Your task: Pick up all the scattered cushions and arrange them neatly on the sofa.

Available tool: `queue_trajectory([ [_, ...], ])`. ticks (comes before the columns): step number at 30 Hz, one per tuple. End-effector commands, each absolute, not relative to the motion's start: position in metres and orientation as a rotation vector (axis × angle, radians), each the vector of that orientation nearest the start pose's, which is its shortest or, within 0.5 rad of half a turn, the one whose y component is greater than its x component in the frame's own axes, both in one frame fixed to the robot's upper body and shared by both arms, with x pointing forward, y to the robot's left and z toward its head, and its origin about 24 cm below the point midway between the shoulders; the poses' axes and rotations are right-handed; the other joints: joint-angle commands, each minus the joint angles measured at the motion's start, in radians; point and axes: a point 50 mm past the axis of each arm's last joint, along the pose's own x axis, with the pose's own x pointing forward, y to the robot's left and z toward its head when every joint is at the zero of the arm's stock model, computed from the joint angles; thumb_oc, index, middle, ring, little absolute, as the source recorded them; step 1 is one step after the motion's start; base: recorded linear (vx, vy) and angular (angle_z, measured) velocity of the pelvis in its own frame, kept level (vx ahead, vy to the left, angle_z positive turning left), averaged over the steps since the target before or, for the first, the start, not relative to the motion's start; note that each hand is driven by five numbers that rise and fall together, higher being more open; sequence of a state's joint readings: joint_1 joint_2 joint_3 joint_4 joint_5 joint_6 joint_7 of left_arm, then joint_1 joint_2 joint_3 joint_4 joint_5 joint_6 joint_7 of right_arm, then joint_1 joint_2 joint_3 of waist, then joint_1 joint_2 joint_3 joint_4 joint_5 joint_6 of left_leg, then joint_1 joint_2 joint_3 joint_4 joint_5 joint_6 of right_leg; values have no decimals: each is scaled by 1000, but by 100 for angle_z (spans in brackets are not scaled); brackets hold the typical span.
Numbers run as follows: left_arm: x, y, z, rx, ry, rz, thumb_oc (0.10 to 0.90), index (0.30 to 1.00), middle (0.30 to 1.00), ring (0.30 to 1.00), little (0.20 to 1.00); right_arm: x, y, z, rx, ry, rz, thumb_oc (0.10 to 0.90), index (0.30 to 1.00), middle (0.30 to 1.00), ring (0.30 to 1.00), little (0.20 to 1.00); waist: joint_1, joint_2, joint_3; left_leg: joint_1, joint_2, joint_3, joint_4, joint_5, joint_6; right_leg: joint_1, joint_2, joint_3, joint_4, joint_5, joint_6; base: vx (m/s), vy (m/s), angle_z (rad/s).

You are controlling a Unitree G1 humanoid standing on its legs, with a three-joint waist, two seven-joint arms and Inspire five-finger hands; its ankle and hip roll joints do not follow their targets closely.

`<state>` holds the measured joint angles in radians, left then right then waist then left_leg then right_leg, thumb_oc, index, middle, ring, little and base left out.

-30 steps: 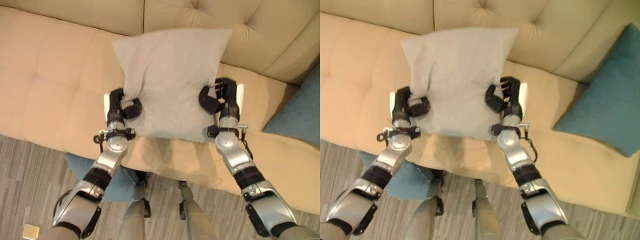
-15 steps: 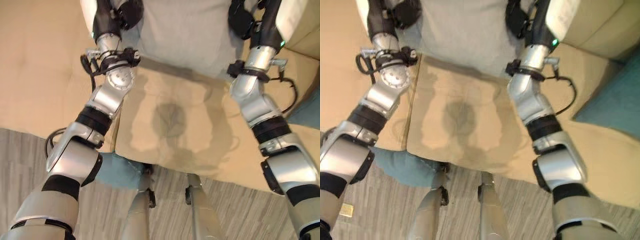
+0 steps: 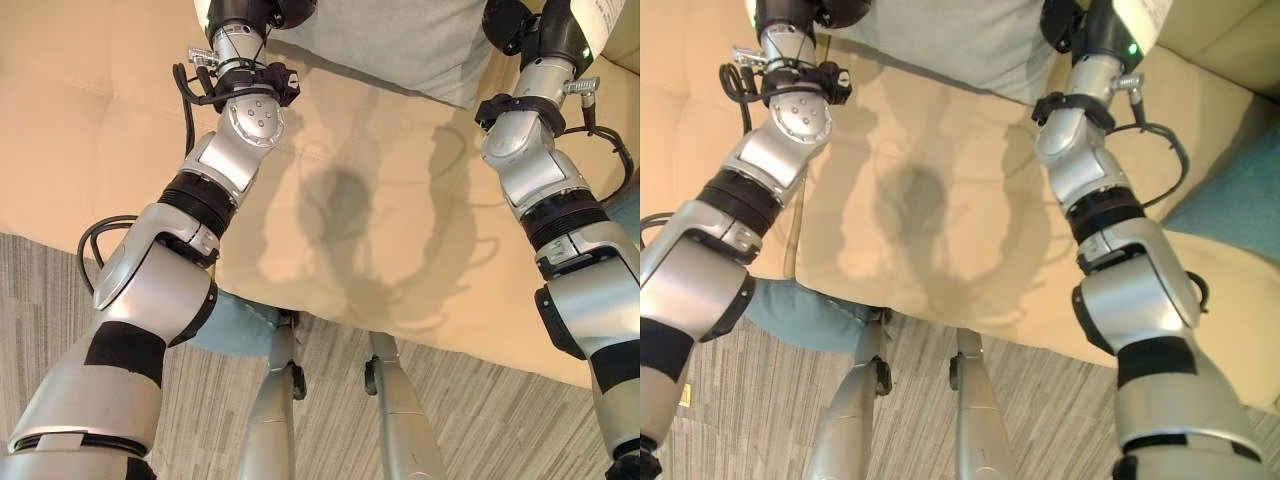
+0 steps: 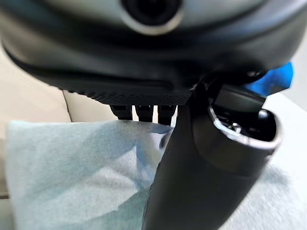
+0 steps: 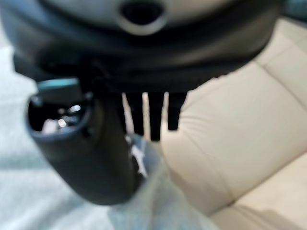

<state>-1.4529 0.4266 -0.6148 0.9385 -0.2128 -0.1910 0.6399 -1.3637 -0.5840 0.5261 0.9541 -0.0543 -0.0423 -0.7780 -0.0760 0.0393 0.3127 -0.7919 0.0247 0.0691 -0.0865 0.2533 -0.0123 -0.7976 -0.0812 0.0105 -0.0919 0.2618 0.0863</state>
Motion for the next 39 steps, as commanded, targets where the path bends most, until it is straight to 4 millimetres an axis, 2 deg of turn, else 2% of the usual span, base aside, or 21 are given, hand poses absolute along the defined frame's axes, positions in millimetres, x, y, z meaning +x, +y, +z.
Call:
queue_trajectory([
  [1, 377, 85, 360, 434, -993, 175, 800, 900, 900, 900, 900, 393, -175, 318, -653, -797, -600, 800, 900, 900, 900, 900, -17, -21, -113, 65, 18, 13, -1, -117, -114, 53, 1, -2, 5, -106, 103, 0, 0, 0],
  [3, 378, 95, 356, 426, -978, 194, 800, 900, 900, 900, 900, 392, -178, 312, -642, -790, -595, 800, 900, 900, 900, 900, -16, -23, -115, 70, 20, 14, -1, -119, -115, 58, 1, -2, 5, -108, 103, 3, -5, -2],
  [5, 384, 134, 340, 406, -905, 268, 800, 900, 900, 900, 900, 388, -190, 284, -627, -744, -564, 800, 900, 900, 900, 900, -17, -28, -123, 98, 24, 17, -1, -123, -117, 86, 2, -5, 5, -114, 100, 15, -15, -7],
  [9, 384, 180, 327, 407, -837, 360, 800, 900, 900, 900, 900, 379, -206, 252, -615, -691, -533, 800, 900, 900, 900, 900, -24, -32, -134, 131, 27, 19, -1, -128, -118, 117, 1, -10, 5, -117, 97, 19, -6, -10],
  [11, 379, 223, 303, 435, -760, 444, 800, 900, 900, 900, 900, 360, -225, 200, -573, -585, -511, 800, 900, 900, 900, 900, -37, -37, -149, 176, 32, 27, -1, -130, -119, 165, -4, -18, 5, -121, 95, 38, 3, -5],
  [13, 376, 233, 295, 461, -740, 460, 800, 900, 900, 900, 900, 352, -230, 181, -556, -540, -501, 800, 900, 900, 900, 900, -40, -38, -154, 194, 35, 28, -1, -135, -118, 184, -4, -21, 5, -124, 94, 14, -2, -2],
  [15, 366, 251, 277, 517, -714, 469, 800, 900, 900, 900, 900, 330, -244, 141, -575, -437, -477, 800, 900, 900, 900, 900, -46, -41, -165, 233, 38, 30, -1, -144, -117, 223, -6, -27, 5, -131, 93, 43, -8, 1],
  [16, 357, 259, 252, 539, -672, 445, 800, 900, 900, 900, 900, 304, -251, 101, -577, -326, -432, 800, 900, 900, 900, 900, -54, -45, -177, 281, 48, 36, -1, -159, -117, 274, -9, -36, 5, -145, 92, 92, -13, 3],
  [17, 350, 264, 236, 553, -644, 439, 800, 900, 900, 900, 900, 290, -255, 84, -585, -268, -418, 800, 900, 900, 900, 900, -56, -48, -183, 305, 53, 39, -1, -165, -117, 298, -11, -41, 5, -150, 91, 66, -16, 3],
  [18, 350, 264, 235, 553, -641, 439, 800, 900, 900, 900, 900, 290, -254, 83, -586, -266, -416, 800, 900, 900, 900, 900, -57, -48, -185, 303, 52, 40, -1, -159, -116, 297, -12, -40, 5, -146, 91, 0, 0, 0],
  [20, 336, 268, 201, 559, -573, 407, 800, 900, 900, 900, 900, 263, -262, 49, -593, -134, -386, 800, 900, 900, 900, 900, -60, -55, -196, 353, 60, 44, -1, -172, -116, 351, -12, -46, 5, -162, 90, 65, -42, 4],
  [22, 322, 269, 165, 567, -488, 379, 800, 900, 900, 900, 900, 243, -264, 27, -596, -41, -358, 800, 900, 900, 900, 900, -61, -61, -211, 397, 66, 50, -1, -175, -114, 397, -12, -50, 5, -172, 87, 82, -52, -1],
  [23, 304, 265, 131, 581, -404, 339, 800, 900, 900, 900, 900, 227, -264, 9, -622, 47, -318, 800, 900, 900, 900, 900, -55, -67, -222, 447, 75, 54, -1, -184, -114, 449, -9, -55, 5, -188, 84, 52, -39, -4],
  [24, 304, 265, 130, 582, -403, 340, 800, 900, 900, 900, 900, 226, -264, 9, -622, 47, -317, 800, 900, 900, 900, 900, -56, -68, -222, 446, 74, 54, -1, -179, -114, 447, -9, -54, 5, -184, 84, 82, -59, -6],
  [25, 291, 259, 101, 546, -319, 310, 800, 900, 900, 900, 900, 217, -260, -3, -637, 97, -274, 800, 900, 900, 900, 900, -51, -73, -237, 481, 77, 55, -1, -182, -111, 483, -3, -60, 5, -191, 79, 27, -41, -2],
  [28, 277, 251, 74, 507, -234, 271, 800, 900, 900, 900, 900, 209, -256, -14, -661, 150, -221, 800, 900, 900, 900, 900, -45, -73, -241, 526, 81, 55, -1, -186, -108, 529, 4, -64, 5, -203, 73, 34, -67, 2],
  [29, 263, 243, 46, 488, -133, 223, 800, 900, 900, 900, 900, 202, -250, -24, -705, 194, -144, 800, 900, 900, 900, 900, -33, -75, -248, 561, 86, 56, -1, -186, -107, 570, 11, -68, 5, -215, 68, 35, -82, 3],
  [31, 257, 241, 36, 486, -97, 207, 800, 900, 900, 900, 900, 201, -249, -27, -720, 207, -120, 800, 900, 900, 900, 900, -31, -75, -247, 581, 89, 54, -1, -187, -105, 593, 15, -71, 5, -222, 63, 32, -78, 10],
  [35, 222, 231, -27, 426, 181, 157, 800, 900, 900, 900, 900, 192, -239, -48, -698, 295, -56, 800, 900, 900, 900, 900, -7, -71, -249, 654, 112, 47, -1, -180, -111, 690, 46, -84, 5, -265, 41, 8, -104, 18],
  [37, 216, 229, -35, 408, 223, 150, 800, 900, 900, 900, 900, 191, -237, -50, -692, 305, -51, 800, 900, 900, 900, 900, -4, -69, -246, 663, 117, 42, -1, -175, -114, 702, 55, -85, 5, -274, 35, -39, -110, 28],
  [39, 193, 222, -66, 354, 376, 139, 800, 900, 900, 900, 900, 188, -234, -60, -666, 347, -47, 800, 900, 900, 900, 900, 10, -67, -234, 671, 131, 26, -1, -153, -120, 730, 77, -89, 5, -303, 18, -98, -125, 17],
])
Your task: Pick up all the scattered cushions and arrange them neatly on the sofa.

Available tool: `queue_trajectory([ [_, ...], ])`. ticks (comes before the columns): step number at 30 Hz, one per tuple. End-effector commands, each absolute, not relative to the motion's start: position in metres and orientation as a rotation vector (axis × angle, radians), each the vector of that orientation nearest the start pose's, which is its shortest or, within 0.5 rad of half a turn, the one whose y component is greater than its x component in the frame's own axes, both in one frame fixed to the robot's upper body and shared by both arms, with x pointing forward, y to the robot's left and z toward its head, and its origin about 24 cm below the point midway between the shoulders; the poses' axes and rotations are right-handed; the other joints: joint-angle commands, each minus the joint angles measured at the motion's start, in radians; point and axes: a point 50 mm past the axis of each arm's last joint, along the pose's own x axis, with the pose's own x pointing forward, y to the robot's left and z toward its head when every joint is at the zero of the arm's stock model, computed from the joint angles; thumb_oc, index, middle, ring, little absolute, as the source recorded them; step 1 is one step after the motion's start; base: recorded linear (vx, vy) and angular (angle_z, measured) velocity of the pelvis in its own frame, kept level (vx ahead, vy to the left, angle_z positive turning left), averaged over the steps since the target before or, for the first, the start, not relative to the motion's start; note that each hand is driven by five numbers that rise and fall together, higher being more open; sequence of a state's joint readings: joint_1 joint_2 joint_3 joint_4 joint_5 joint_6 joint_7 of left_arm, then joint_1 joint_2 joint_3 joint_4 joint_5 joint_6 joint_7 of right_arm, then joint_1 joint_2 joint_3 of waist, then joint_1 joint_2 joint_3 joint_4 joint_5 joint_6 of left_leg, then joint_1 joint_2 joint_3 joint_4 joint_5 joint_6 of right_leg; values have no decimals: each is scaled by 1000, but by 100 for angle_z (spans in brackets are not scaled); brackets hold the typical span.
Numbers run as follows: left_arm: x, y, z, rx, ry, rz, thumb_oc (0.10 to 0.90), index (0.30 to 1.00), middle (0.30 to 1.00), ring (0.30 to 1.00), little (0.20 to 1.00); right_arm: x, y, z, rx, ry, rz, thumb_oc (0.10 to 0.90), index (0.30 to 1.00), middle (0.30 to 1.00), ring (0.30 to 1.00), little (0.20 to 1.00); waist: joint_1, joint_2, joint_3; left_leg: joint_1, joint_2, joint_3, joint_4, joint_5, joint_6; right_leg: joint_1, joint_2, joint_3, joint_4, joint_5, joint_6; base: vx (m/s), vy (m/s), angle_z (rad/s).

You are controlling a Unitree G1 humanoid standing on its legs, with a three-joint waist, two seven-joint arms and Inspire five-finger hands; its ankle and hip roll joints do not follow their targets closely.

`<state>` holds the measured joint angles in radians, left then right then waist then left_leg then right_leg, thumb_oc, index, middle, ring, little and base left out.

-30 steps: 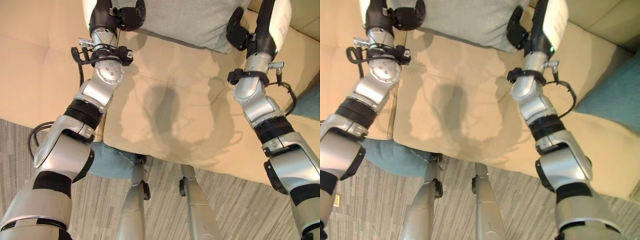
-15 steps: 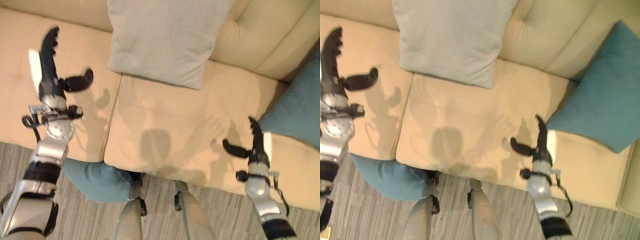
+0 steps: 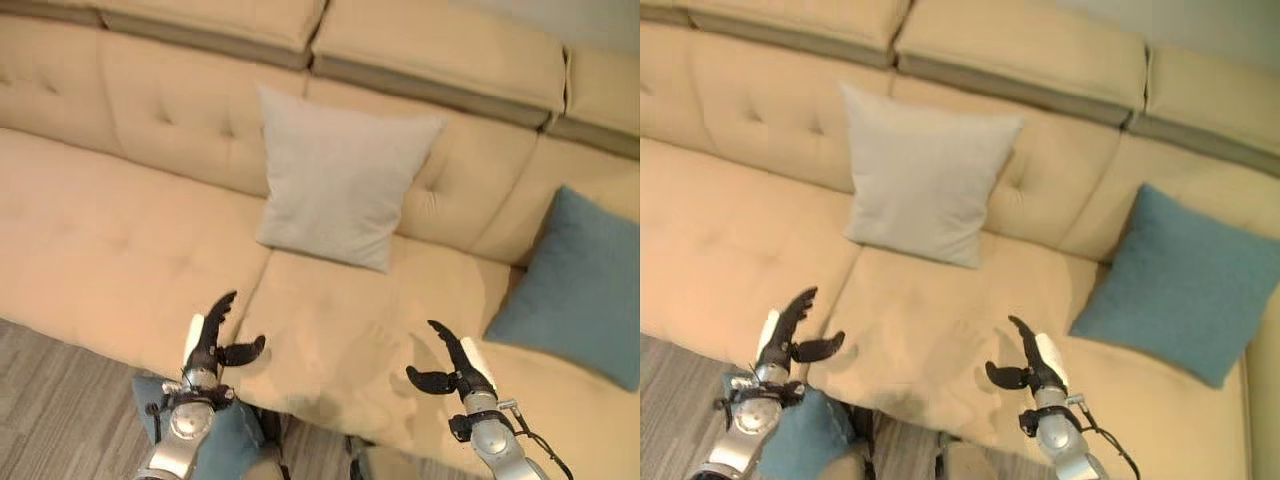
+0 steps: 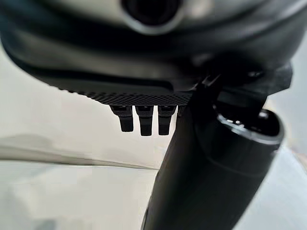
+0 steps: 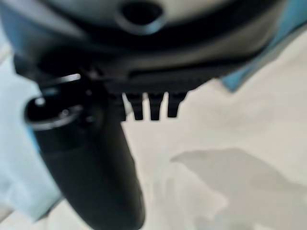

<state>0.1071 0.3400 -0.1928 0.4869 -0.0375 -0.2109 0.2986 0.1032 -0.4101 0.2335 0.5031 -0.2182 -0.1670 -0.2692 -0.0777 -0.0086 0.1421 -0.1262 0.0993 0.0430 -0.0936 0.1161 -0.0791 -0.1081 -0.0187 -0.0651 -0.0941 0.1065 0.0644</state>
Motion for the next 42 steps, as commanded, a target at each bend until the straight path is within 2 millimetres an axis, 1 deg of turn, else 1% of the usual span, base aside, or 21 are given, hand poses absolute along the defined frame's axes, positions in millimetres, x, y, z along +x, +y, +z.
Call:
queue_trajectory([
  [1, 193, 222, -66, 354, 375, 139, 800, 900, 900, 900, 900, 188, -234, -60, -666, 346, -47, 800, 900, 900, 900, 900, 10, -19, -62, 6, 56, 51, 6, -16, -54, 42, 15, -15, 7, -149, 39, -163, -84, 23],
  [2, 190, 219, -76, 317, 428, 154, 800, 900, 900, 900, 900, 189, -233, -65, -661, 370, -50, 800, 900, 900, 900, 900, 20, -25, -44, -11, 56, 47, 20, 14, -57, 45, 17, -26, 7, -157, 28, -229, -82, 34],
  [4, 191, 219, -78, 317, 444, 160, 800, 900, 900, 900, 900, 191, -233, -66, -657, 374, -58, 800, 900, 900, 900, 900, 16, -35, -32, -43, 49, 62, 68, 1, -47, 40, 10, -37, 7, -156, 23, -263, -91, 41],
  [5, 184, 219, -90, 295, 512, 184, 800, 900, 900, 900, 900, 190, -231, -71, -643, 406, -64, 800, 900, 900, 900, 900, 6, -68, -20, -57, 25, 118, 197, -108, -11, 33, -15, -56, 7, -141, 16, -193, -70, 52],
  [6, 185, 220, -90, 295, 511, 185, 800, 900, 900, 900, 900, 190, -231, -71, -643, 405, -64, 800, 900, 900, 900, 900, 5, -68, -22, -63, 25, 117, 201, -107, -10, 30, -15, -57, 7, -139, 17, -288, -104, 54],
  [7, 179, 220, -99, 296, 565, 194, 800, 900, 900, 900, 900, 188, -231, -77, -641, 440, -63, 800, 900, 900, 900, 900, 0, -88, -19, -52, -10, 132, 307, -192, 13, 31, -30, -67, 7, -124, 9, -108, -32, 38],
  [8, 179, 220, -99, 297, 564, 194, 800, 900, 900, 900, 900, 188, -231, -77, -640, 439, -63, 800, 900, 900, 900, 900, -2, -89, -21, -57, -11, 131, 307, -189, 14, 28, -31, -69, 7, -123, 10, -199, -31, 67],
  [9, 173, 218, -106, 319, 606, 156, 800, 900, 900, 900, 900, 184, -234, -82, -640, 475, -66, 800, 900, 900, 900, 900, -25, -93, -24, -12, -40, 172, 419, -266, 30, 21, -36, -101, 7, -104, 5, -102, 3, 60],
  [11, 173, 217, -106, 317, 609, 145, 800, 900, 900, 900, 900, 182, -235, -84, -636, 490, -69, 800, 900, 900, 900, 900, -35, -88, -29, 11, -43, 189, 419, -282, 32, 14, -35, -117, 7, -100, 6, -93, 62, 52],
  [12, 174, 215, -107, 320, 613, 135, 800, 900, 900, 900, 900, 176, -235, -89, -622, 522, -77, 800, 900, 900, 900, 900, -59, -76, -40, 83, -59, 224, 343, -326, 48, -3, -34, -156, 7, -88, 16, -55, 101, 65],
  [14, 173, 215, -110, 331, 637, 142, 800, 900, 900, 900, 900, 175, -234, -92, -618, 541, -74, 800, 900, 900, 900, 900, -68, -72, -43, 127, -86, 222, 264, -337, 58, -21, -35, -170, 7, -55, 31, -52, 134, 96],
  [21, 173, 227, -114, 357, 682, 179, 800, 900, 900, 900, 900, 177, -216, -100, -595, 562, -24, 800, 900, 900, 900, 900, -55, -107, -28, 150, -131, 167, 105, -283, 75, -85, -43, -143, 26, 11, 74, -143, 94, 36],
  [22, 171, 230, -117, 385, 707, 171, 800, 900, 900, 900, 900, 179, -209, -101, -586, 566, -7, 800, 900, 900, 900, 900, -56, -107, -9, 150, -127, 149, 84, -262, 83, -114, -45, -82, 76, 16, 100, -185, 54, 4],
  [23, 171, 230, -117, 386, 707, 171, 800, 900, 900, 900, 900, 179, -209, -101, -585, 565, -7, 800, 900, 900, 900, 900, -57, -110, -12, 146, -130, 149, 83, -259, 83, -118, -48, -81, 76, 17, 100, -314, 56, 16],
  [24, 175, 233, -115, 407, 706, 171, 800, 900, 900, 900, 900, 182, -205, -102, -570, 567, -1, 800, 900, 900, 900, 900, -56, -101, 8, 124, -116, 126, 75, -239, 90, -143, -33, 37, 155, -27, 120, -199, 26, 11],
  [25, 175, 233, -115, 407, 706, 171, 800, 900, 900, 900, 900, 182, -205, -102, -569, 566, -1, 800, 900, 900, 900, 900, -56, -103, 5, 121, -118, 126, 75, -236, 90, -147, -34, 38, 155, -25, 120, -323, 43, 22],
  [30, 168, 240, -121, 450, 759, 168, 800, 900, 900, 900, 900, 175, -206, -108, -523, 607, -21, 800, 900, 900, 900, 900, -20, -78, -6, 48, -102, 67, 60, -166, 95, -72, -12, 125, 365, -149, 80, -219, -11, 56],
  [31, 166, 243, -121, 458, 766, 173, 800, 900, 900, 900, 900, 172, -204, -109, -511, 612, -19, 800, 900, 900, 900, 900, -5, -89, -23, 29, -106, 41, 59, -152, 87, -14, -11, 141, 334, -180, 79, -143, -105, 98],
  [35, 154, 249, -126, 434, 816, 221, 800, 900, 900, 900, 900, 179, -201, -107, -512, 593, -2, 800, 900, 900, 900, 900, 18, -114, -46, -12, -109, 29, 46, -109, 65, 51, 4, 126, 178, -206, 48, -109, -120, 53],
  [38, 154, 251, -126, 394, 820, 269, 800, 900, 900, 900, 900, 184, -201, -103, -515, 572, -4, 800, 900, 900, 900, 900, 26, -118, -35, -60, -105, 15, 49, -68, 49, 60, 23, 141, 113, -206, 30, -173, -108, 28],
  [42, 152, 243, -131, 348, 841, 283, 800, 900, 900, 900, 900, 187, -204, -105, -535, 588, -2, 800, 900, 900, 900, 900, 35, -103, -16, -140, -98, 10, 41, 10, 11, 78, 39, 88, 21, -182, 14, -194, -106, 56],
])
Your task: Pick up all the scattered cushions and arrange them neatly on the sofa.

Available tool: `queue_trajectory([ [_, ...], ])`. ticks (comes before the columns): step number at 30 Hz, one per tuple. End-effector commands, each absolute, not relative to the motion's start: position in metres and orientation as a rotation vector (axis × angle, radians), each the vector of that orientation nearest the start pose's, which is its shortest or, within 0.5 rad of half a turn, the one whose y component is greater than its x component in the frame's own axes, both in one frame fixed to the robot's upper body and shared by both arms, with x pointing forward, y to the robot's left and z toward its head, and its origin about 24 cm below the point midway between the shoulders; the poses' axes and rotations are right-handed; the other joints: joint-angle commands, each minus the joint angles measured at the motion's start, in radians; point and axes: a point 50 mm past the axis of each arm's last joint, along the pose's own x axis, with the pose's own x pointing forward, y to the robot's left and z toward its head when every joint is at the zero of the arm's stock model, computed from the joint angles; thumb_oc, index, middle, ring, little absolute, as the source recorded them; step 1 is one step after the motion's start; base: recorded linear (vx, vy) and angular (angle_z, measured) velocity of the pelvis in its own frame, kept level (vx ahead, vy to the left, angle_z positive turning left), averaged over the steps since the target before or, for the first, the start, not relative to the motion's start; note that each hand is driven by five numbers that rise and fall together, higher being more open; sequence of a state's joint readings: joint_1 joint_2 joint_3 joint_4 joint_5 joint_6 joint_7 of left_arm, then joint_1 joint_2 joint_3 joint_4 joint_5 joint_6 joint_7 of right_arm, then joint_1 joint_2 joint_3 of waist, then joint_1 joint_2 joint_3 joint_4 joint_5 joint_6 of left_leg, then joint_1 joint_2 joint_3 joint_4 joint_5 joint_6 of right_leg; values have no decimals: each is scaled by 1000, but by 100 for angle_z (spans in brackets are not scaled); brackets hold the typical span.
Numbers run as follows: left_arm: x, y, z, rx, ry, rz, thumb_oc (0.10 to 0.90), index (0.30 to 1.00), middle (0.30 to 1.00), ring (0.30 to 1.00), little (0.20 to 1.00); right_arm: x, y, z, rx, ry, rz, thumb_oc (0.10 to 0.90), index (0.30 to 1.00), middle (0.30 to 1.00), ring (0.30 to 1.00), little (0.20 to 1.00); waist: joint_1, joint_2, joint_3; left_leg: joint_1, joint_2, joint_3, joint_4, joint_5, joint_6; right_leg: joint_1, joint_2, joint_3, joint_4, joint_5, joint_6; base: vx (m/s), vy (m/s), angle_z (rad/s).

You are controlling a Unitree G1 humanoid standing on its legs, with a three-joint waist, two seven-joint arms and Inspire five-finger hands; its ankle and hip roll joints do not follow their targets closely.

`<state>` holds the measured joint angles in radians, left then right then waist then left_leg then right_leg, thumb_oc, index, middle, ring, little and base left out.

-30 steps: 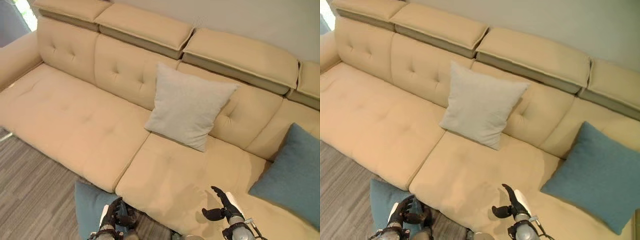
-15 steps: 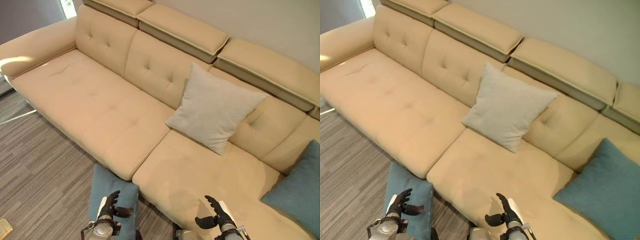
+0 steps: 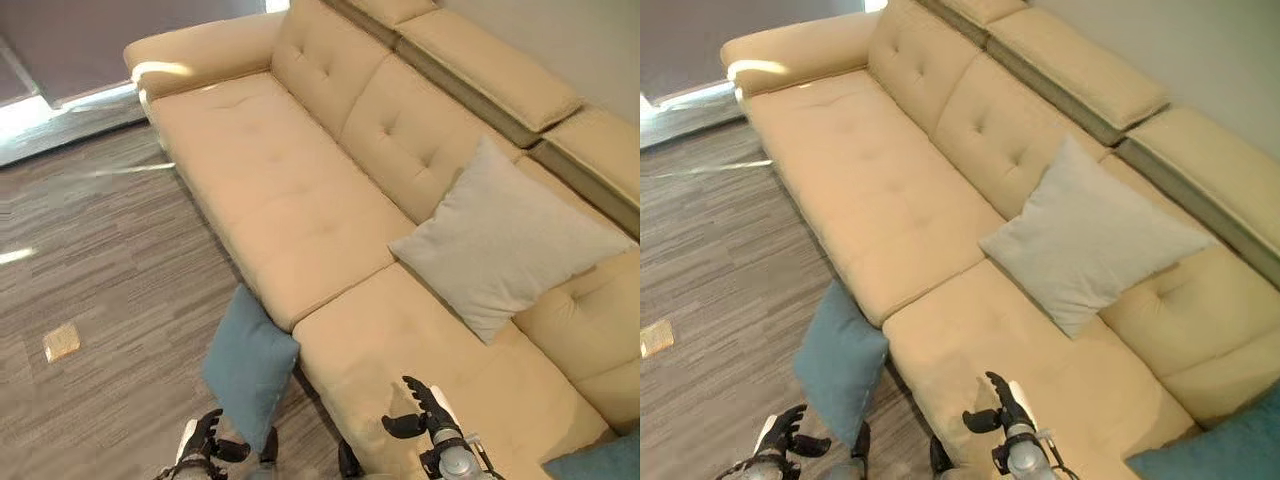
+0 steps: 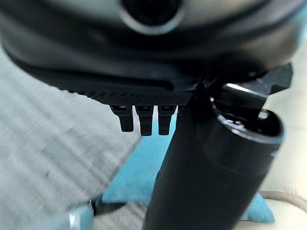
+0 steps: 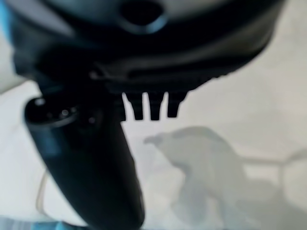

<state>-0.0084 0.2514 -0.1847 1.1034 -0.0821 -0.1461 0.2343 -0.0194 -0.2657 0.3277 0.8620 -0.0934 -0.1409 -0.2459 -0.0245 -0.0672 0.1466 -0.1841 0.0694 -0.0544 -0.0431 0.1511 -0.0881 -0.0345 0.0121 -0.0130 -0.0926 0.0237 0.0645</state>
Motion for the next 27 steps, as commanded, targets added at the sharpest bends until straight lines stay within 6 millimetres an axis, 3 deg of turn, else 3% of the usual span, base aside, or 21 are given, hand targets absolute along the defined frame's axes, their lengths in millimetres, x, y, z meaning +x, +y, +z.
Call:
queue_trajectory([
  [1, 152, 243, -131, 348, 841, 283, 800, 900, 900, 900, 900, 187, -204, -105, -535, 588, -2, 800, 900, 900, 900, 900, -19, -44, -20, -83, -68, 106, -9, -25, 20, 4, 9, 35, 19, -99, 13, -303, -7, 111],
  [2, 154, 238, -131, 349, 837, 262, 800, 900, 900, 900, 900, 186, -208, -107, -560, 608, -6, 800, 900, 900, 900, 900, -24, -40, -7, -99, -63, 162, 35, -47, 33, -6, -3, 7, 22, -85, 6, -157, 16, 102],
  [3, 154, 238, -131, 349, 837, 262, 800, 900, 900, 900, 900, 186, -208, -107, -560, 608, -6, 800, 900, 900, 900, 900, -25, -40, -6, -100, -63, 161, 38, -49, 32, -6, -3, 6, 22, -85, 6, -265, 36, 95],
  [5, 151, 234, -134, 349, 853, 247, 800, 900, 900, 900, 900, 183, -210, -109, -567, 630, -11, 800, 900, 900, 900, 900, -36, -48, 0, -77, -62, 193, 143, -134, 50, -20, -28, -27, 37, -75, -1, -203, 38, 51],
  [6, 149, 231, -136, 342, 862, 239, 800, 900, 900, 900, 900, 179, -213, -113, -569, 658, -23, 800, 900, 900, 900, 900, -47, -60, -5, -53, -69, 200, 238, -216, 55, -33, -56, -56, 46, -58, -7, -183, 40, 42],
  [7, 148, 230, -136, 339, 866, 237, 800, 900, 900, 900, 900, 177, -214, -115, -568, 672, -27, 800, 900, 900, 900, 900, -51, -62, -8, -41, -64, 208, 271, -242, 56, -36, -64, -73, 44, -55, -8, -172, 62, 58],
  [10, 148, 228, -137, 338, 872, 227, 800, 900, 900, 900, 900, 174, -217, -116, -567, 687, -39, 800, 900, 900, 900, 900, -67, -62, -17, 12, -35, 242, 312, -285, 53, -39, -78, -122, 37, -46, -8, -62, 72, 87],
  [11, 147, 227, -138, 348, 879, 207, 800, 900, 900, 900, 900, 170, -219, -118, -561, 705, -54, 800, 900, 900, 900, 900, -85, -53, -30, 84, -8, 276, 277, -309, 44, -39, -87, -161, 32, -43, -1, -17, 90, 88],
  [12, 147, 227, -138, 347, 879, 207, 800, 900, 900, 900, 900, 170, -219, -118, -562, 705, -54, 800, 900, 900, 900, 900, -85, -52, -29, 86, -8, 276, 276, -309, 44, -37, -87, -161, 32, -43, -1, -15, 200, 73],
  [15, 145, 227, -139, 381, 894, 169, 800, 900, 900, 900, 900, 165, -218, -122, -553, 729, -52, 800, 900, 900, 900, 900, -102, -31, -41, 177, -16, 289, 117, -288, 38, -45, -93, -203, 48, -20, 22, -9, 208, 74],
  [23, 137, 242, -139, 410, 921, 198, 800, 900, 900, 900, 900, 171, -200, -123, -577, 715, 24, 800, 900, 900, 900, 900, -80, -40, -23, 201, -69, 250, -2, -256, 73, -102, -138, -183, 122, 14, 69, -46, 190, 33],
  [25, 136, 248, -138, 421, 930, 210, 800, 900, 900, 900, 900, 171, -196, -123, -564, 714, 30, 800, 900, 900, 900, 900, -92, -41, -9, 207, -72, 220, -14, -250, 80, -131, -114, -96, 158, 14, 74, -39, 106, 13],
  [27, 135, 251, -138, 425, 937, 217, 800, 900, 900, 900, 900, 167, -196, -125, -556, 728, 32, 800, 900, 900, 900, 900, -104, -40, -8, 199, -87, 187, -15, -239, 89, -148, -51, 2, 185, -10, 71, 1, 109, 53],
])
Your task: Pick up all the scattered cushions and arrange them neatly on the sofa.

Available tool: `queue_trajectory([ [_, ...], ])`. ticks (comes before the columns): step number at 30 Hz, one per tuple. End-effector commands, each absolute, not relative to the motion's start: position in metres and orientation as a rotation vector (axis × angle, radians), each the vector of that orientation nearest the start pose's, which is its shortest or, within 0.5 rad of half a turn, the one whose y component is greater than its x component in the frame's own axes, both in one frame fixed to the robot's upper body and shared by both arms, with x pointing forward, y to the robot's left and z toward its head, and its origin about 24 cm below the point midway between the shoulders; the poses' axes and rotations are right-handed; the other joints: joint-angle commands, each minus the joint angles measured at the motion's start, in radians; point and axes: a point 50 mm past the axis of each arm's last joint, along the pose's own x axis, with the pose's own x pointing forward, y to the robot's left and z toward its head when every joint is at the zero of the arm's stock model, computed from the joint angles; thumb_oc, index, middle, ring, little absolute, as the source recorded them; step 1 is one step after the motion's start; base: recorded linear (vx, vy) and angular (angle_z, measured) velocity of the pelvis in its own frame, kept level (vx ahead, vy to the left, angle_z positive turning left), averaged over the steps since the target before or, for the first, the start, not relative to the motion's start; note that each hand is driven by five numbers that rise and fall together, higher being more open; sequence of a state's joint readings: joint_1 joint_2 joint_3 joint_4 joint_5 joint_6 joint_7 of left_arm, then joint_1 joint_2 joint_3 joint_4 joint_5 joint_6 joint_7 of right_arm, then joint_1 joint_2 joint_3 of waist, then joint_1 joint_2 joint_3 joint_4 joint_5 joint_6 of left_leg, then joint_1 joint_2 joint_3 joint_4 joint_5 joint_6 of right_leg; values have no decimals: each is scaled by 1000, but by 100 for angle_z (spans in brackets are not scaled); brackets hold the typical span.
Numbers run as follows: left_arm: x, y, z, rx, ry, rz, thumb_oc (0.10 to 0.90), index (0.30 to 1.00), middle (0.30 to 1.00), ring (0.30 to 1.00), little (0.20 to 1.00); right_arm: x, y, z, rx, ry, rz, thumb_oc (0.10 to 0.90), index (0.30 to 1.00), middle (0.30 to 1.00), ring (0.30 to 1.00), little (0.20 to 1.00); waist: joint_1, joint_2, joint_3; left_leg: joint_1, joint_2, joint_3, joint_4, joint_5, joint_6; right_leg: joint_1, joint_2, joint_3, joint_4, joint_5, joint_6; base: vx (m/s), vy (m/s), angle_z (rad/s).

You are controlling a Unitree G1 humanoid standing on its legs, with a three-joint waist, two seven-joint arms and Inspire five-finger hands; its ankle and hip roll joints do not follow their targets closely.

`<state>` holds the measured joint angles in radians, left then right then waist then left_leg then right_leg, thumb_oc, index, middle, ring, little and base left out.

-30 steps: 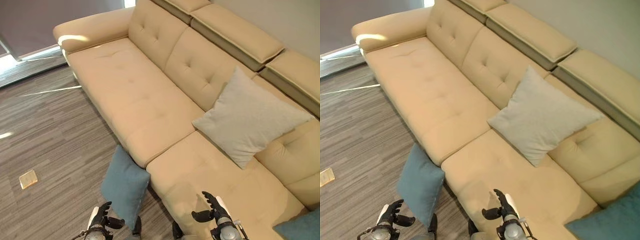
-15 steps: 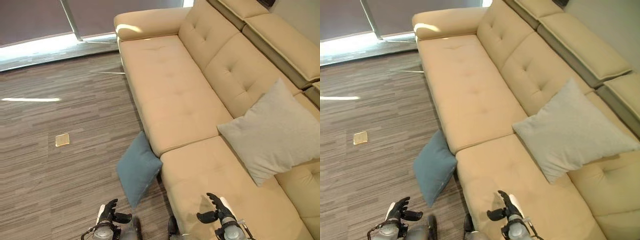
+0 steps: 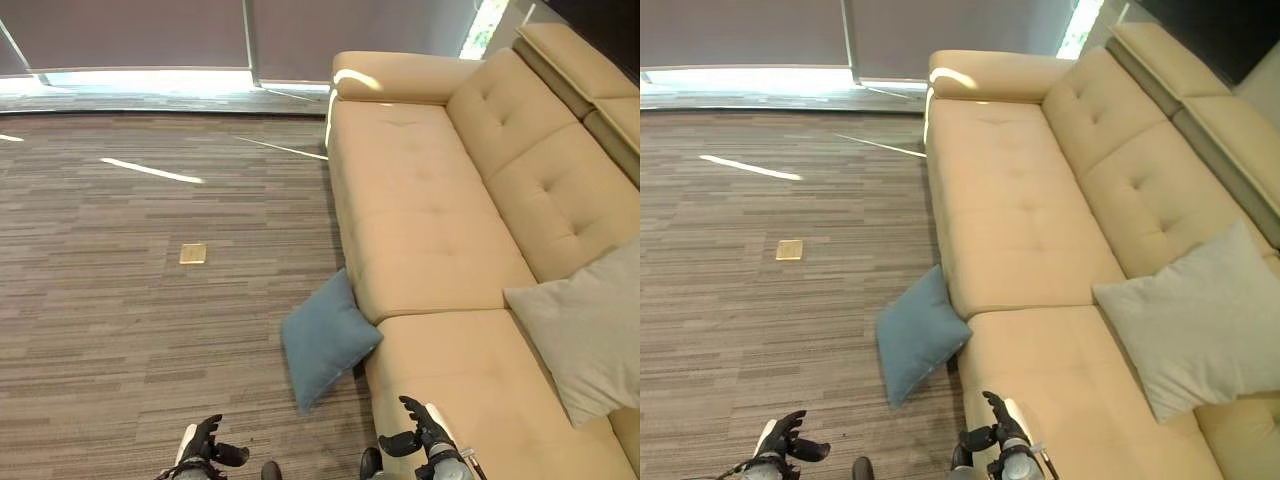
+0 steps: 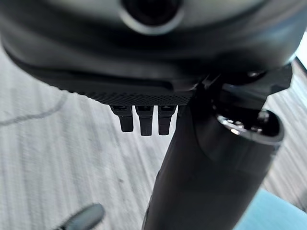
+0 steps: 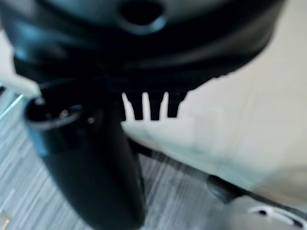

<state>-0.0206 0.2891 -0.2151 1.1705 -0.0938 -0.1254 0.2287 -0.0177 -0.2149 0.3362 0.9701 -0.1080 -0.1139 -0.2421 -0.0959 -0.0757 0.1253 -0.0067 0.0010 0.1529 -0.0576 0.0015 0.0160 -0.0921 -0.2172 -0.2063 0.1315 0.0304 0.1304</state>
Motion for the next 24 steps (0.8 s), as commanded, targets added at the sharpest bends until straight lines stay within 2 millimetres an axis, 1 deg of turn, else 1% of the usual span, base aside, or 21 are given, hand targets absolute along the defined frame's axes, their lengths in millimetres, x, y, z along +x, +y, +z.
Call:
queue_trajectory([
  [1, 132, 252, -139, 427, 949, 219, 800, 900, 900, 900, 900, 165, -195, -126, -553, 734, 34, 800, 900, 900, 900, 900, -28, -29, 7, 16, -27, -39, -5, -80, -10, -78, 206, 204, -28, -37, -8, 22, 63, 92],
  [2, 132, 252, -139, 427, 949, 219, 800, 900, 900, 900, 900, 165, -195, -126, -553, 734, 34, 800, 900, 900, 900, 900, -29, -30, 7, 16, -27, -39, -5, -80, -10, -78, 206, 204, -28, -38, -8, 33, 29, 110],
  [4, 129, 255, -140, 419, 959, 232, 800, 900, 900, 900, 900, 161, -193, -129, -543, 750, 37, 800, 900, 900, 900, 900, -13, -35, -12, 17, -42, -51, -21, -72, -11, -35, 221, 181, -57, -68, -23, 54, -20, 78],
  [6, 129, 255, -140, 412, 961, 238, 800, 900, 900, 900, 900, 160, -193, -130, -543, 753, 37, 800, 900, 900, 900, 900, -13, -35, -15, 18, -43, -59, -22, -67, -15, -30, 227, 193, -60, -69, -26, 45, -32, 27],
  [7, 130, 254, -140, 398, 957, 248, 800, 900, 900, 900, 900, 161, -196, -129, -546, 752, 32, 800, 900, 900, 900, 900, -12, -33, -15, 16, -44, -69, -19, -63, -20, -31, 238, 216, -58, -70, -26, 31, -46, 14],
  [8, 129, 253, -140, 385, 959, 254, 800, 900, 900, 900, 900, 163, -197, -128, -551, 750, 28, 800, 900, 900, 900, 900, -10, -30, -15, 16, -45, -71, -14, -66, -23, -29, 235, 214, -64, -67, -26, 88, -64, 22],
  [9, 129, 249, -141, 383, 965, 243, 800, 900, 900, 900, 900, 165, -201, -126, -551, 738, 12, 800, 900, 900, 900, 900, -14, -30, -12, 9, -50, -66, 34, -89, -29, -11, 226, 211, -80, -71, -35, 75, -43, 22],
  [10, 129, 249, -142, 383, 965, 243, 800, 900, 900, 900, 900, 165, -201, -126, -551, 738, 12, 800, 900, 900, 900, 900, -16, -29, -11, 8, -50, -68, 37, -91, -29, -9, 226, 210, -80, -71, -35, 70, -29, 30],
  [11, 129, 246, -142, 380, 964, 232, 800, 900, 900, 900, 900, 166, -205, -124, -553, 731, 2, 800, 900, 900, 900, 900, -23, -32, -5, -13, -50, -60, 106, -109, -43, 5, 220, 209, -92, -76, -45, -51, -19, 50],
  [12, 135, 241, -141, 372, 945, 223, 800, 900, 900, 900, 900, 169, -210, -121, -558, 723, -18, 800, 900, 900, 900, 900, -23, -42, 24, -97, -40, -26, 254, -101, -80, 25, 200, 195, -111, -77, -59, -53, -19, 62],
  [13, 135, 241, -141, 372, 945, 223, 800, 900, 900, 900, 900, 169, -210, -121, -558, 723, -18, 800, 900, 900, 900, 900, -24, -41, 23, -102, -39, -27, 260, -104, -81, 23, 201, 194, -111, -77, -60, -99, -28, 103],
  [14, 138, 240, -140, 362, 941, 224, 800, 900, 900, 900, 900, 170, -214, -121, -566, 734, -32, 800, 900, 900, 900, 900, -18, -51, 35, -154, -17, 1, 347, -100, -93, 37, 186, 182, -123, -74, -72, -38, -18, 101],
  [15, 138, 240, -140, 362, 941, 224, 800, 900, 900, 900, 900, 170, -214, -121, -566, 734, -32, 800, 900, 900, 900, 900, -18, -50, 35, -157, -16, 0, 350, -101, -93, 36, 187, 181, -124, -74, -72, -2, -29, 85],
  [16, 137, 243, -140, 360, 945, 232, 800, 900, 900, 900, 900, 167, -214, -123, -563, 749, -31, 800, 900, 900, 900, 900, -20, -61, 27, -171, 15, 20, 364, -117, -84, 55, 171, 167, -139, -74, -71, 63, -1, 28],
  [17, 135, 244, -141, 365, 956, 233, 800, 900, 900, 900, 900, 164, -215, -125, -565, 765, -32, 800, 900, 900, 900, 900, -23, -63, 20, -166, 39, 35, 339, -120, -79, 61, 164, 159, -144, -76, -66, 66, -1, 7],
  [18, 135, 244, -141, 365, 956, 233, 800, 900, 900, 900, 900, 164, -215, -125, -565, 765, -32, 800, 900, 900, 900, 900, -23, -63, 20, -165, 39, 35, 339, -120, -79, 62, 163, 159, -145, -76, -66, 132, 90, 23],
  [19, 128, 247, -143, 379, 982, 232, 800, 900, 900, 900, 900, 158, -215, -129, -569, 792, -23, 800, 900, 900, 900, 900, -25, -59, 6, -143, 84, 48, 260, -92, -79, 70, 158, 145, -149, -83, -60, 157, 135, 31],
  [20, 125, 248, -144, 389, 994, 231, 800, 900, 900, 900, 900, 156, -216, -130, -569, 799, -24, 800, 900, 900, 900, 900, -25, -56, -1, -135, 106, 53, 214, -64, -84, 71, 154, 138, -147, -87, -57, 157, 133, 32],
  [21, 125, 248, -144, 389, 994, 231, 800, 900, 900, 900, 900, 156, -216, -130, -570, 799, -23, 800, 900, 900, 900, 900, -26, -56, -1, -132, 105, 52, 209, -61, -85, 72, 153, 137, -146, -88, -57, 109, 124, 22],
  [22, 123, 249, -144, 398, 1000, 233, 800, 900, 900, 900, 900, 153, -217, -131, -567, 807, -27, 800, 900, 900, 900, 900, -29, -53, -3, -139, 138, 69, 176, -26, -92, 72, 147, 127, -144, -96, -52, 93, 122, 22],
  [24, 121, 249, -145, 400, 1007, 228, 800, 900, 900, 900, 900, 147, -218, -133, -568, 830, -28, 800, 900, 900, 900, 900, -39, -46, -1, -125, 172, 115, 138, 6, -99, 79, 136, 108, -137, -109, -52, 161, 228, 43],
])
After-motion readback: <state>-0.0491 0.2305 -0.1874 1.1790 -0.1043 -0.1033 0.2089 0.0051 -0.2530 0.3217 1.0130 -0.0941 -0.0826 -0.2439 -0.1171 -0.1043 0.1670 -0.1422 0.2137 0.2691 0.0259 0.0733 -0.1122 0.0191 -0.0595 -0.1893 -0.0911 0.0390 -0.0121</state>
